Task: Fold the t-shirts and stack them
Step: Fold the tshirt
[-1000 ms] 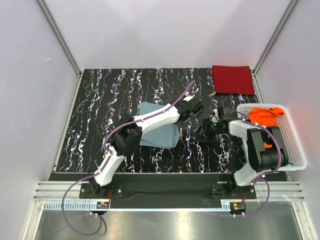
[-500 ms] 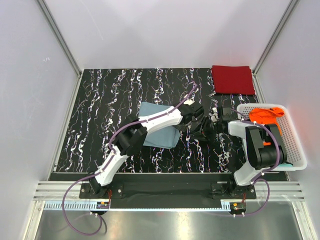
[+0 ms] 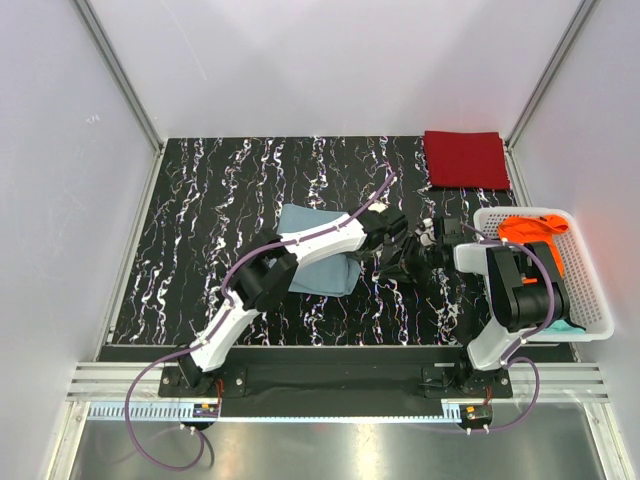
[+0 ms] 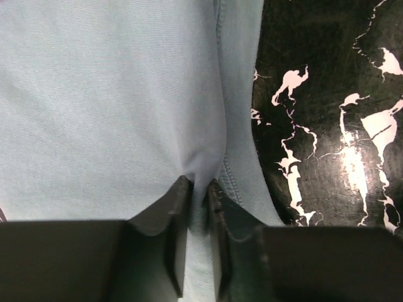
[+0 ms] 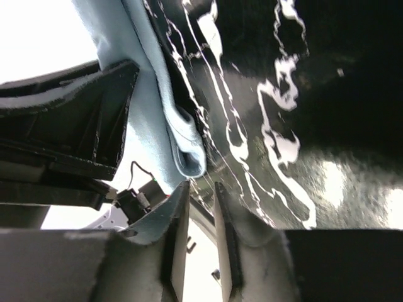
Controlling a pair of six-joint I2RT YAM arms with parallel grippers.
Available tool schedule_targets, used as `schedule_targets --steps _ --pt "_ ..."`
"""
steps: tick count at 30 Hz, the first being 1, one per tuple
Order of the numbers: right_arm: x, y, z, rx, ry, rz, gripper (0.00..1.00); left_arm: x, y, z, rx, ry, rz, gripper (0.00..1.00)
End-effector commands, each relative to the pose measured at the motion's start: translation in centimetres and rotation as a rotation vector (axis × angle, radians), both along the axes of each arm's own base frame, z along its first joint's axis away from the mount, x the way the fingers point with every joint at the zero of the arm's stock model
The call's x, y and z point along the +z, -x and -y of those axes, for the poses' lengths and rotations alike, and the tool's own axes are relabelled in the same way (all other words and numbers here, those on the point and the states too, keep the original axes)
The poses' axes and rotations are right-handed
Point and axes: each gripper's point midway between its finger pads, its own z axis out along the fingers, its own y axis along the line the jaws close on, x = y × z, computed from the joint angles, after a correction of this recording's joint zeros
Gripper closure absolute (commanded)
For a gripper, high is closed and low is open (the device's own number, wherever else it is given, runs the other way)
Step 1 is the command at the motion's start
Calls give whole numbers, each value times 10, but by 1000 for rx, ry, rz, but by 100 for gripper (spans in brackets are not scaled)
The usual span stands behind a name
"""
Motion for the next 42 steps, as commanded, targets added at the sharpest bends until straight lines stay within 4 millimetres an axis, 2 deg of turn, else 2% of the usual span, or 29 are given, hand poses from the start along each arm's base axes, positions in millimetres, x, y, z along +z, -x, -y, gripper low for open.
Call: schedule_targets --steps 1,2,5,8,12,14,18,20,23,29,32,42 --pt "17 -21 -7 -3 -63 61 77 22 -11 12 -1 72 51 85" --pt "17 -25 -8 -3 -74 66 79 25 -11 11 2 79 52 91" --pt "22 -36 -14 -10 -122 77 83 36 -13 13 -1 113 60 98" --pt "20 -47 -21 -18 -139 68 85 49 -14 12 -6 135 67 98" --pt "19 -62 -42 3 -135 80 87 63 -16 8 10 179 67 98" --pt "10 -65 -50 10 -128 63 87 70 -17 5 14 198 69 98" --pt "6 -78 -64 14 -112 71 88 73 -19 -1 21 221 57 96" --pt "1 -82 -71 19 -98 70 88 73 -19 -1 26 238 50 100" --pt "-9 -86 -77 18 -76 59 89 79 -20 0 27 263 55 100" --pt "-41 -83 -74 -4 28 2 90 81 -22 6 20 300 51 100" --pt "-50 -80 -70 -11 76 -13 90 80 -23 10 22 320 47 100" --pt "-52 -75 -66 -36 102 -38 90 67 -34 22 22 337 25 100"
